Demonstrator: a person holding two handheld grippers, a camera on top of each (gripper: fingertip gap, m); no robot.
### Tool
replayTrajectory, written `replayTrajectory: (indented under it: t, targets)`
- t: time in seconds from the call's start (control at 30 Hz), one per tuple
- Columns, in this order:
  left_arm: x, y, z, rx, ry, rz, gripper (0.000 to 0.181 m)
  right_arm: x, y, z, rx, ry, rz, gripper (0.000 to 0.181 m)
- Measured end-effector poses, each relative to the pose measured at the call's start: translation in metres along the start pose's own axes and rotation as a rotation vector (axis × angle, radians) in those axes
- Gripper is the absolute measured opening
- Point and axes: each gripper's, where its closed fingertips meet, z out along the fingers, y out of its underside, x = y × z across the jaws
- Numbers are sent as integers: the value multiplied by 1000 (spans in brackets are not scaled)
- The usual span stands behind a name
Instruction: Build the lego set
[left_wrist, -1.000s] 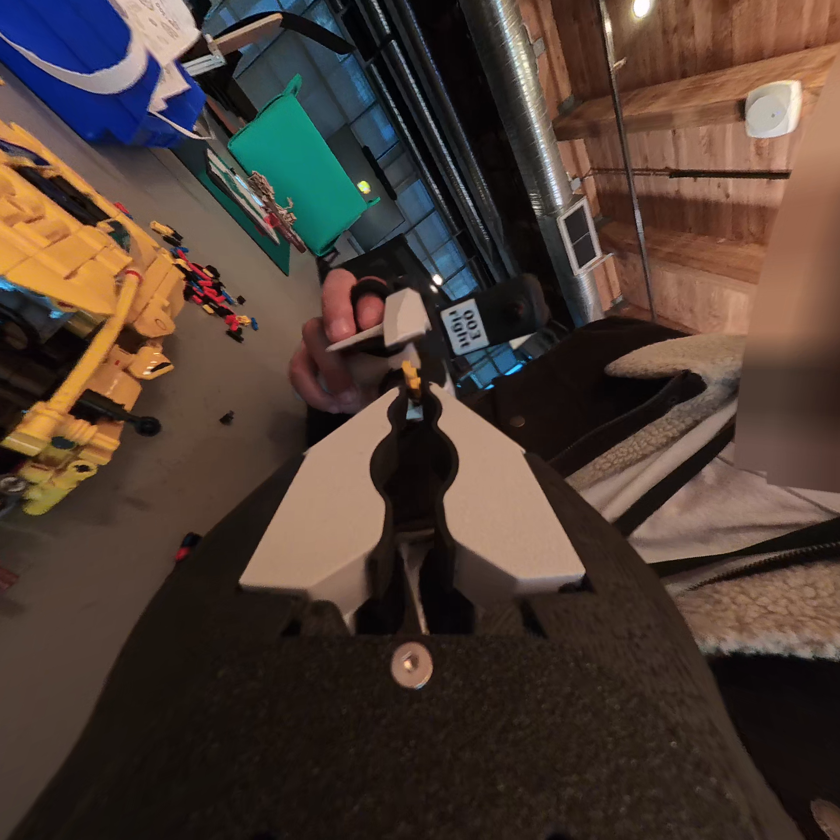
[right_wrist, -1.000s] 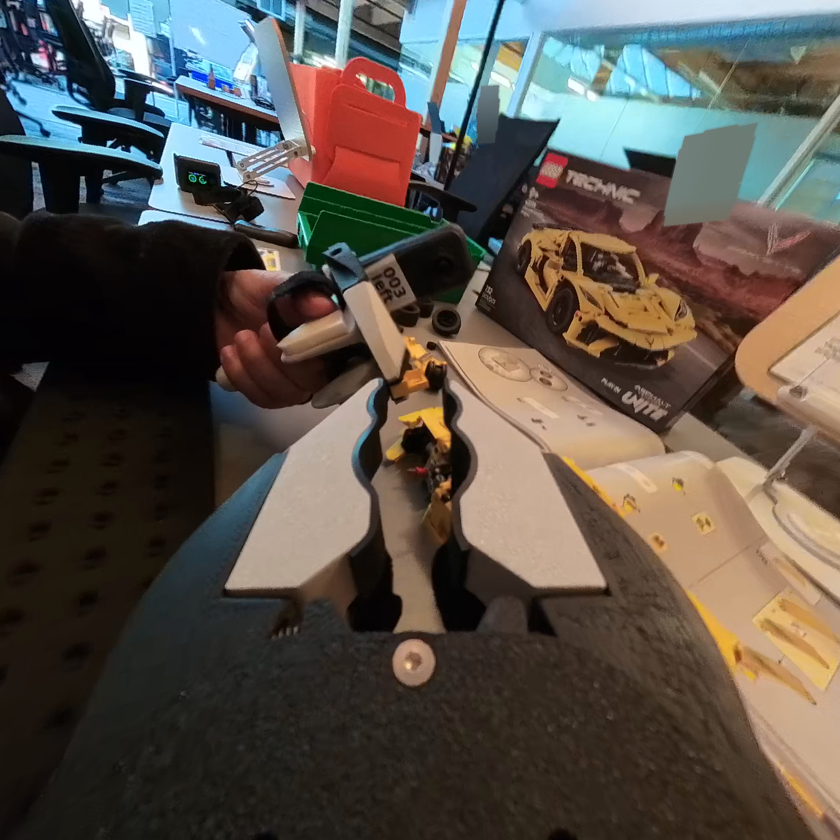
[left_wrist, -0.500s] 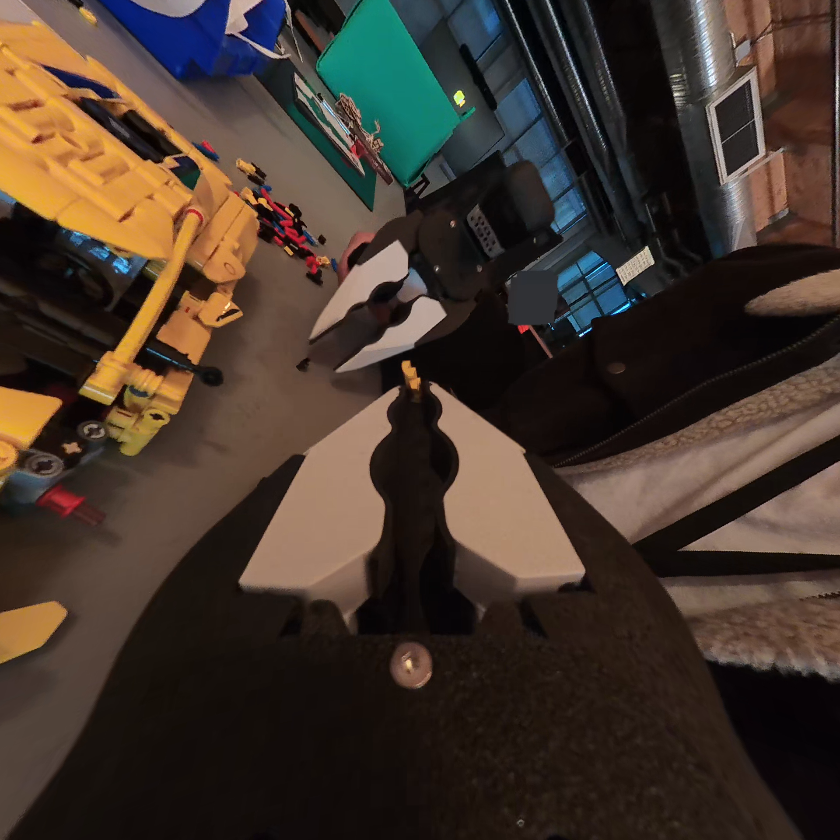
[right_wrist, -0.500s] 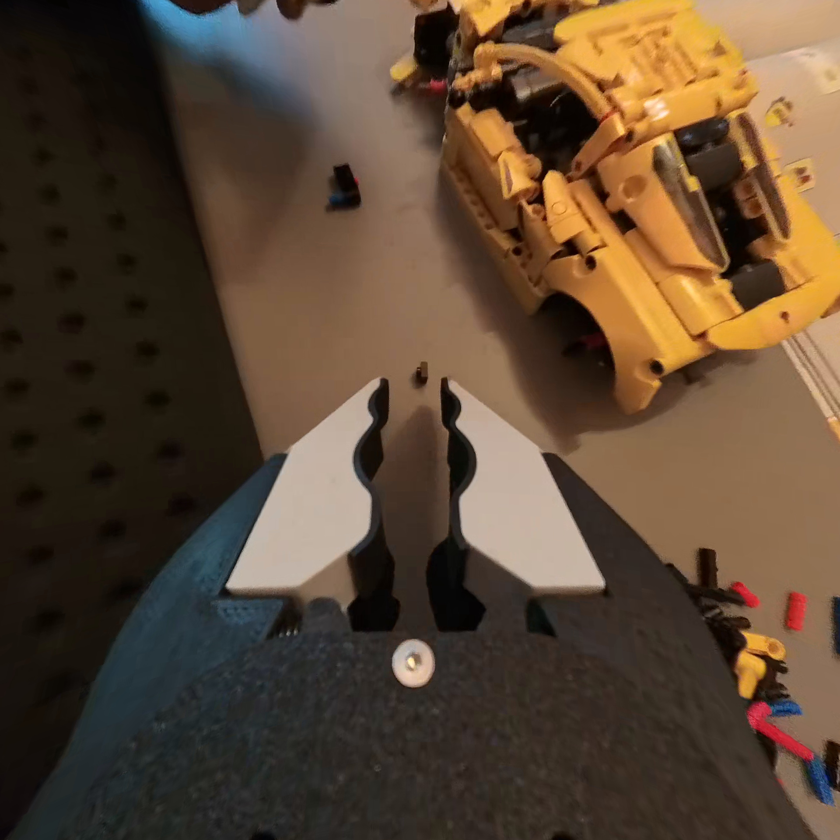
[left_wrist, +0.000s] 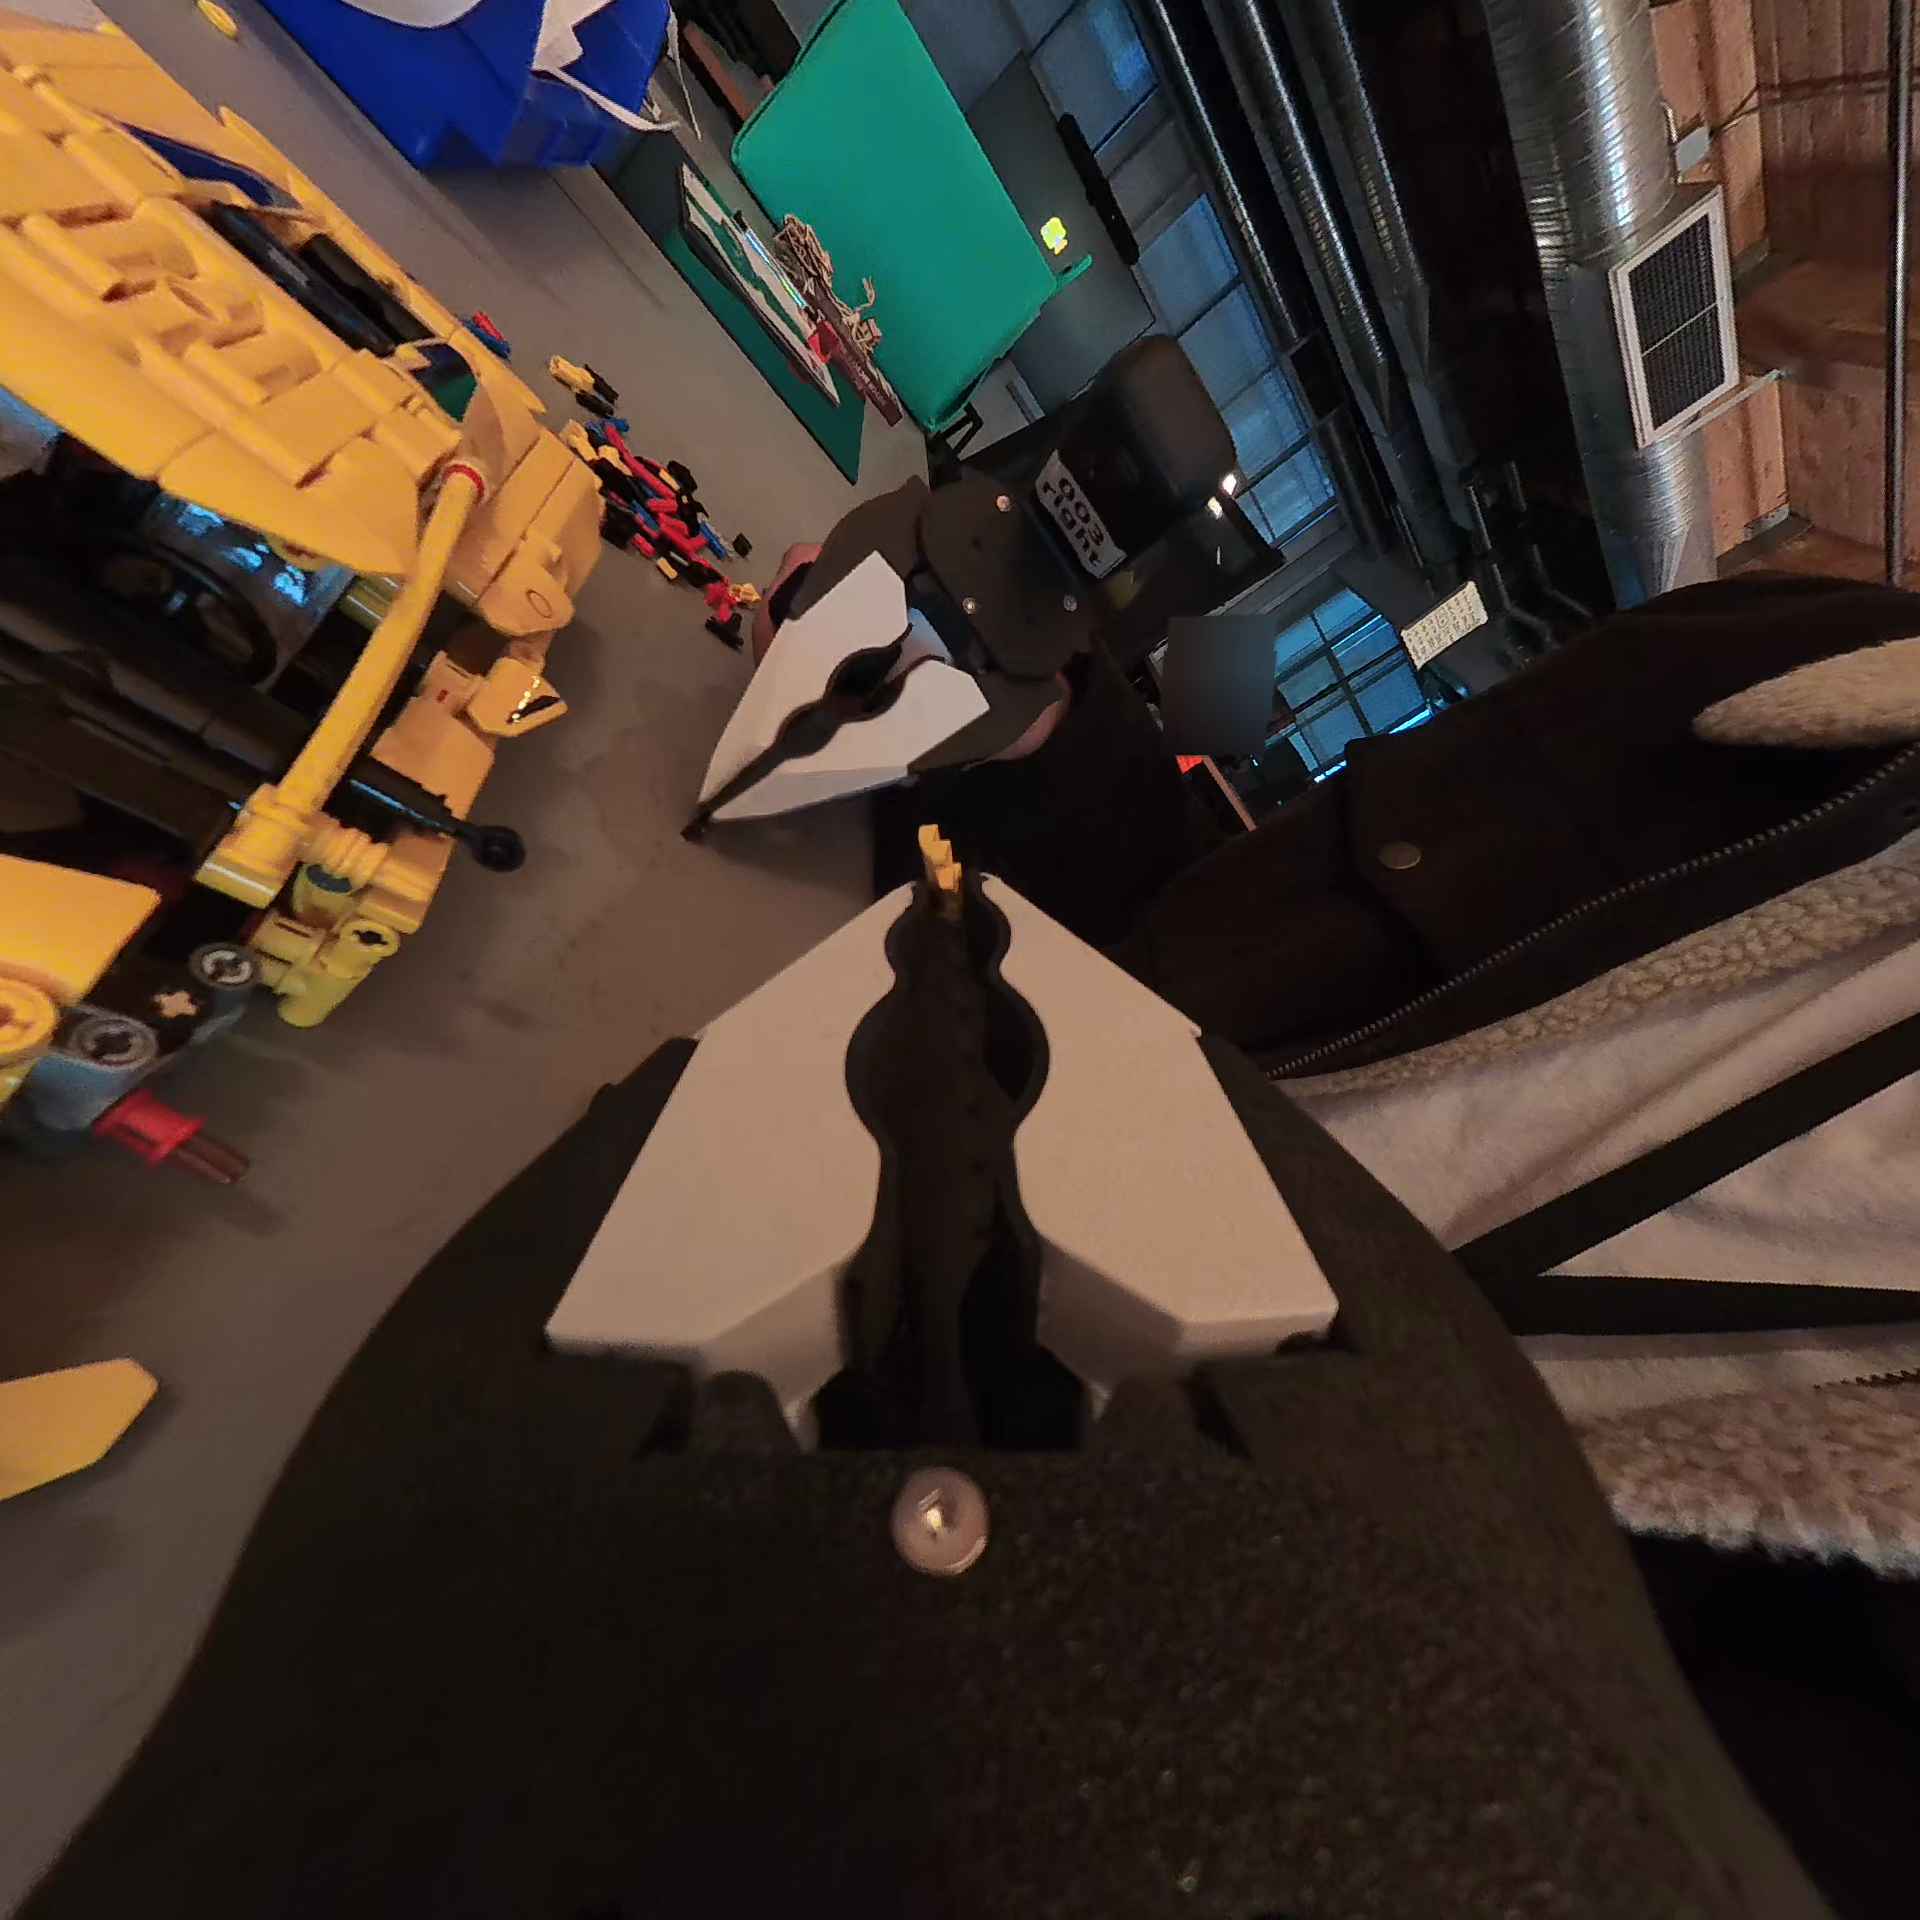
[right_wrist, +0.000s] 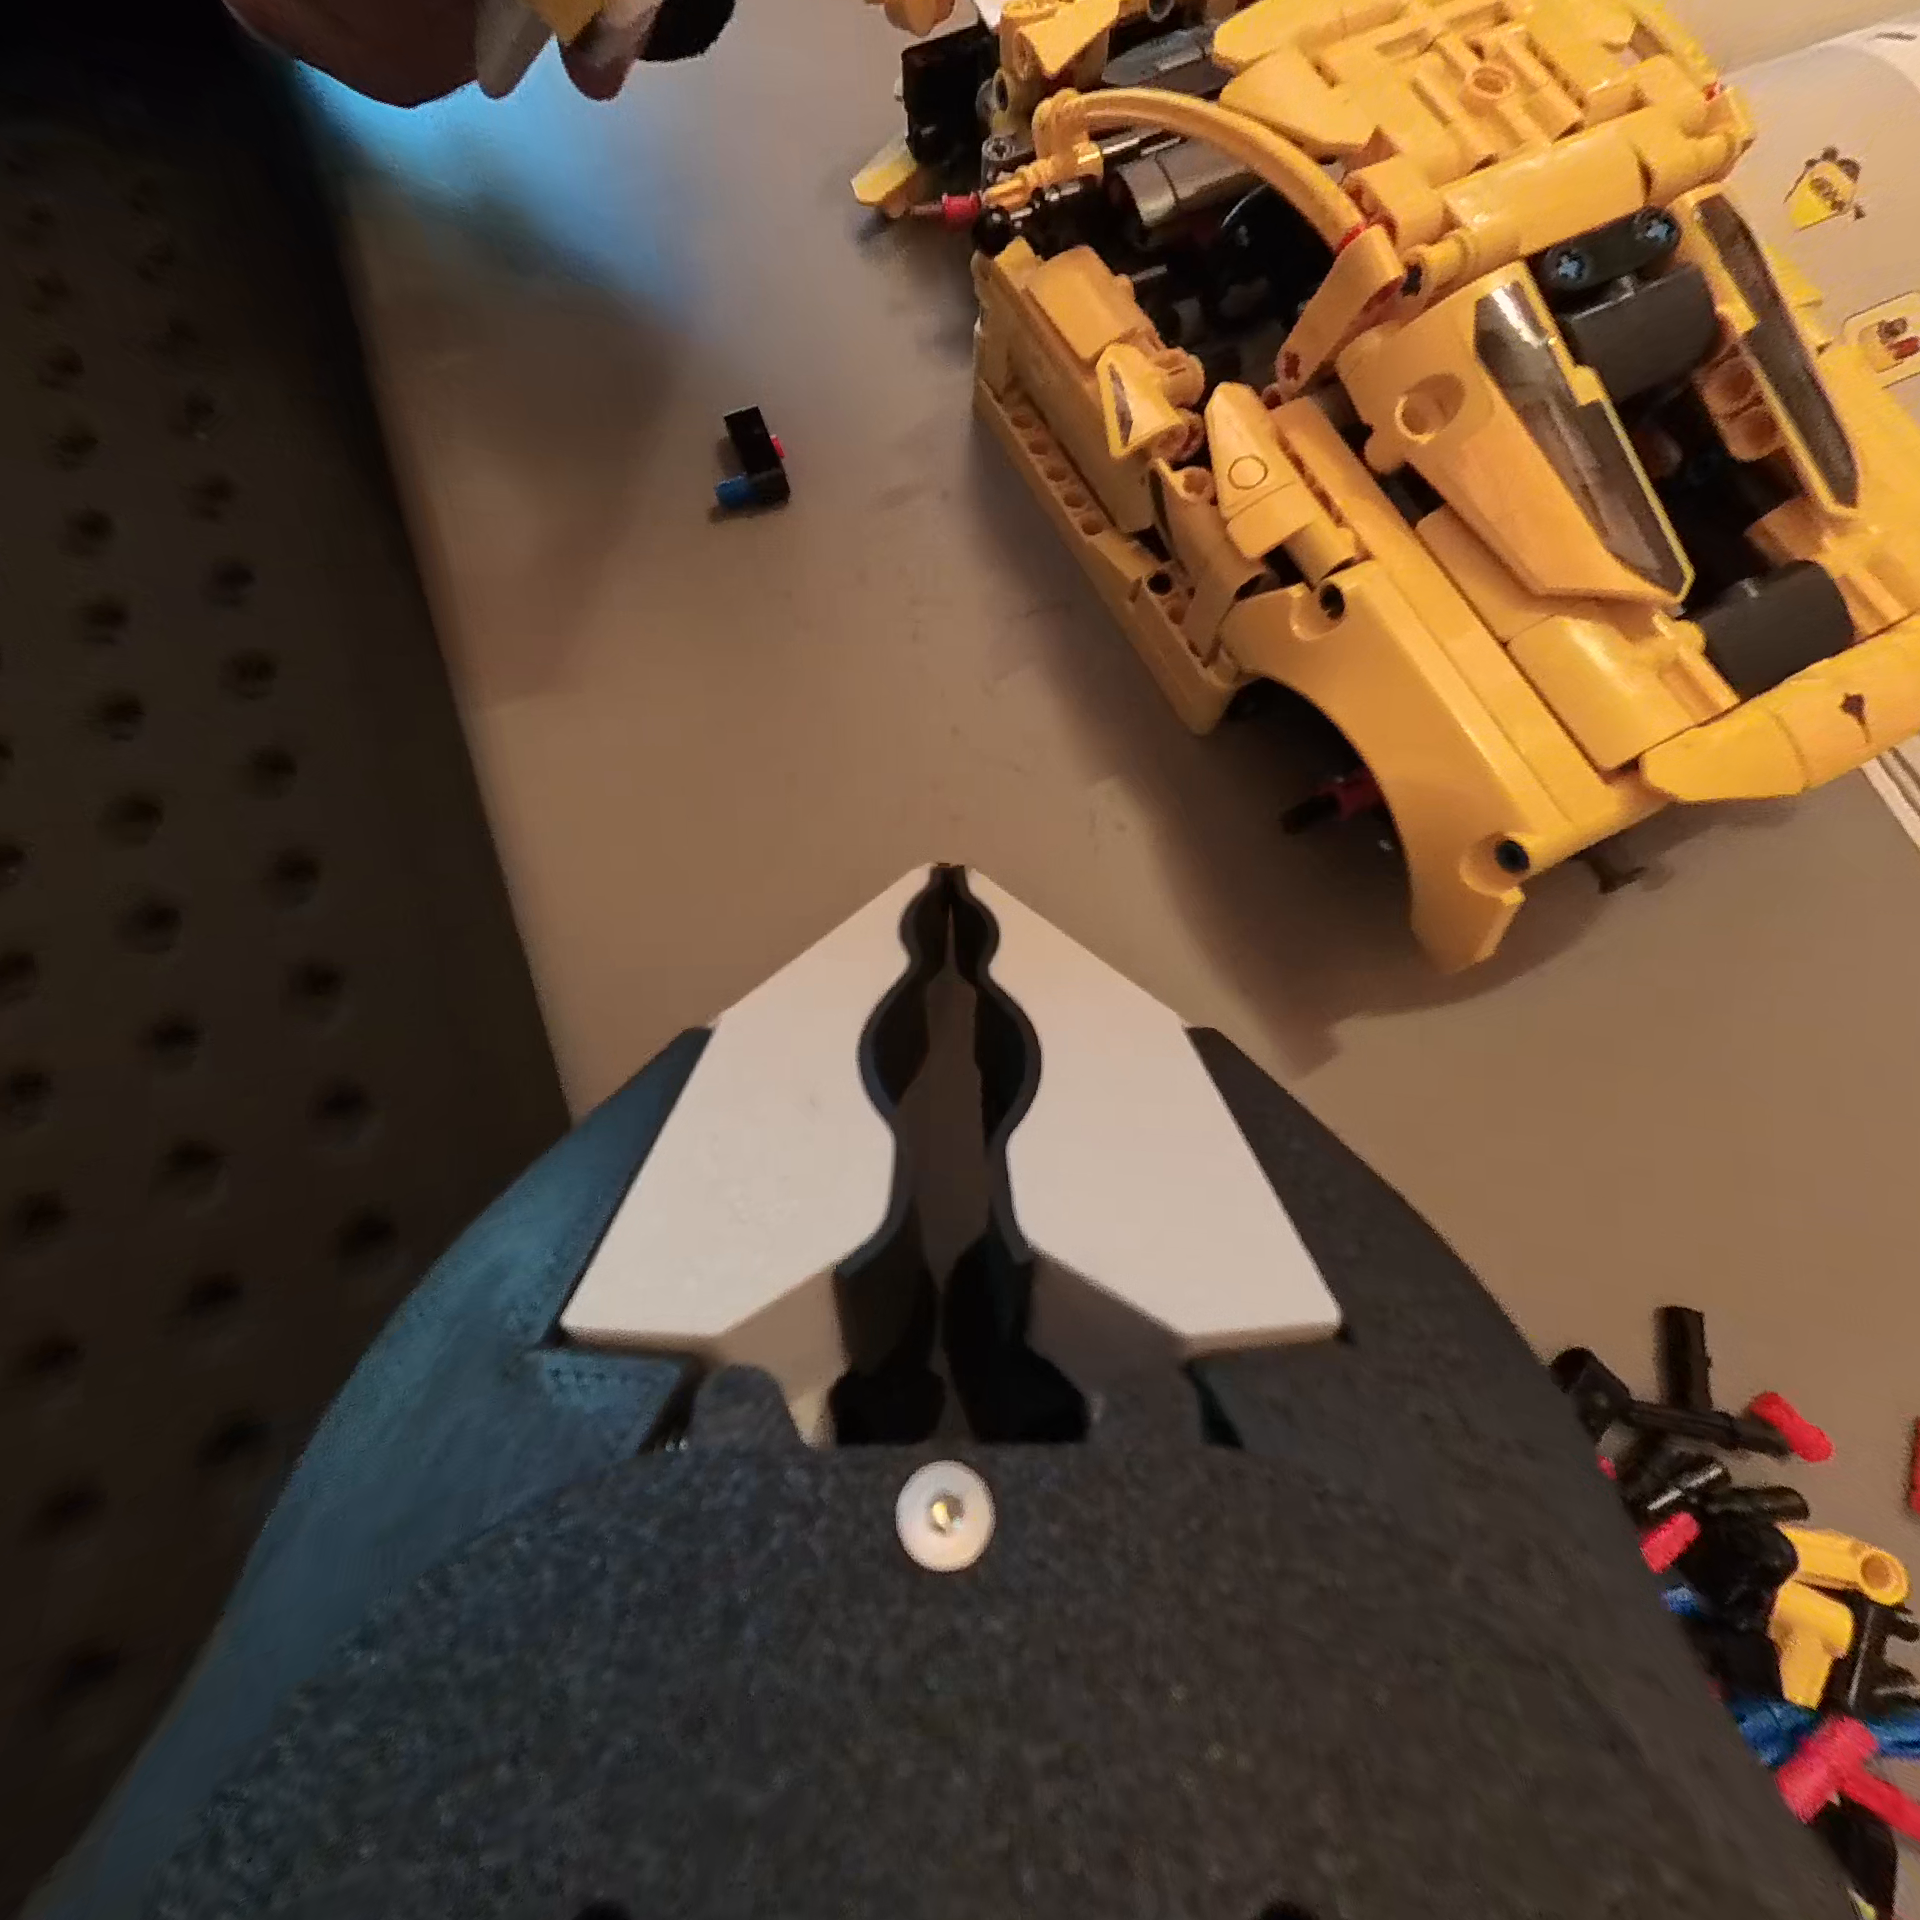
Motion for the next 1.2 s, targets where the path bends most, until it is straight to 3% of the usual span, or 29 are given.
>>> replayTrajectory:
  t: [0.13,0.23,0.4,0.53,0.7,0.87,0.97,1.07,1.2]
  targets:
    - [-3,-1,-1,10,-4,-23,5,2,-4,-1,4,19,-9,0]
    - [-7,-1,-1,15,-5,-71,5,2,-27,-8,65,62,-69,0]
    - [-9,0,-2,19,18,-136,5,-30,-118,-25,275,228,-486,0]
    - [-3,1,-2,17,62,-150,5,-44,-145,-17,282,337,-737,0]
    - [10,-1,-2,24,147,-166,5,-43,-138,-3,207,229,-708,0]
    - [7,0,-2,20,135,-175,5,-30,-132,-16,191,160,-574,0]
    - [6,-1,-4,31,128,-176,5,-11,-84,-26,58,44,-327,0]
    - [6,0,-2,23,128,-174,5,-2,-30,-25,-56,-95,-86,12]
    - [6,3,0,6,127,-172,5,-3,-8,-16,-26,-154,16,16]
